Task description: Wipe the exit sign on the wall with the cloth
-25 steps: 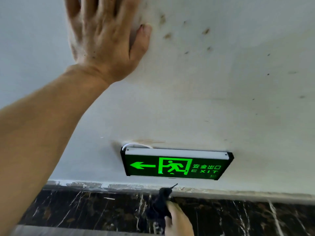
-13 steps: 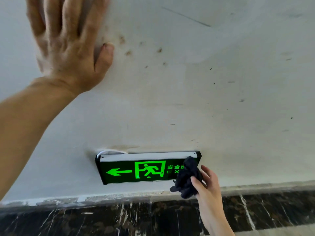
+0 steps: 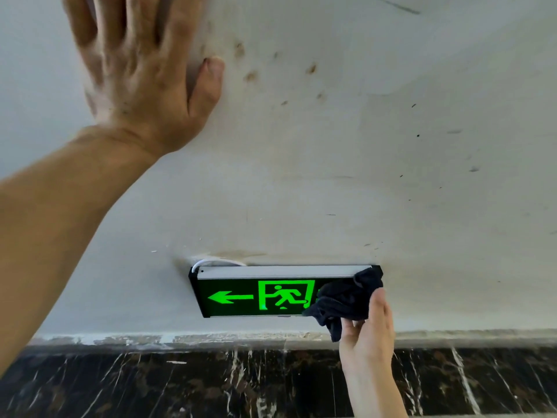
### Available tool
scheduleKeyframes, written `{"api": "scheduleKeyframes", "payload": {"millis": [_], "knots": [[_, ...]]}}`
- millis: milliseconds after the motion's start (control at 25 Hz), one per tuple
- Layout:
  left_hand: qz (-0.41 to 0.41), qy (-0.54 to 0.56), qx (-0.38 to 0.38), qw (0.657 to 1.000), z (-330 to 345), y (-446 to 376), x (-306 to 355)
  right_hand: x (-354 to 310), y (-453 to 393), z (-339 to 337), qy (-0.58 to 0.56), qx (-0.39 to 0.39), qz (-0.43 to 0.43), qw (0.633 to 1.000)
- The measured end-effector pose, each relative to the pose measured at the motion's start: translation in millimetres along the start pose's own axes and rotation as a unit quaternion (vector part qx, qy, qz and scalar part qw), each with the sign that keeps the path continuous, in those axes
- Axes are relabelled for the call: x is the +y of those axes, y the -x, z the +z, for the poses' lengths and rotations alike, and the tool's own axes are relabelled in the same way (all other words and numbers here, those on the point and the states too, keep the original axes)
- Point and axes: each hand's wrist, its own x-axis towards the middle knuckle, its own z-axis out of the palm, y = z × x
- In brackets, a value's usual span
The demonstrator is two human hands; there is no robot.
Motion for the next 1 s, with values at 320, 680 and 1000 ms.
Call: {"api": "scheduleKeyframes", "payload": {"millis": [320,680,1000], "knots": [[0.01,-0.015,-0.009,1.0,-7.0,-4.0,5.6,69.2,29.3,37.0,0.029,0.008,0.048,0.998],[0.018,-0.012,0.012,1.0,-12.9,-6.6,10.1,149.4,79.2,89.2,0.054,0.019,0.156,0.986],[0.026,-0.008,0.013,1.0,-13.1,-3.9,8.8,169.3,105.1,90.5,0.052,-0.041,0.248,0.966]]}}
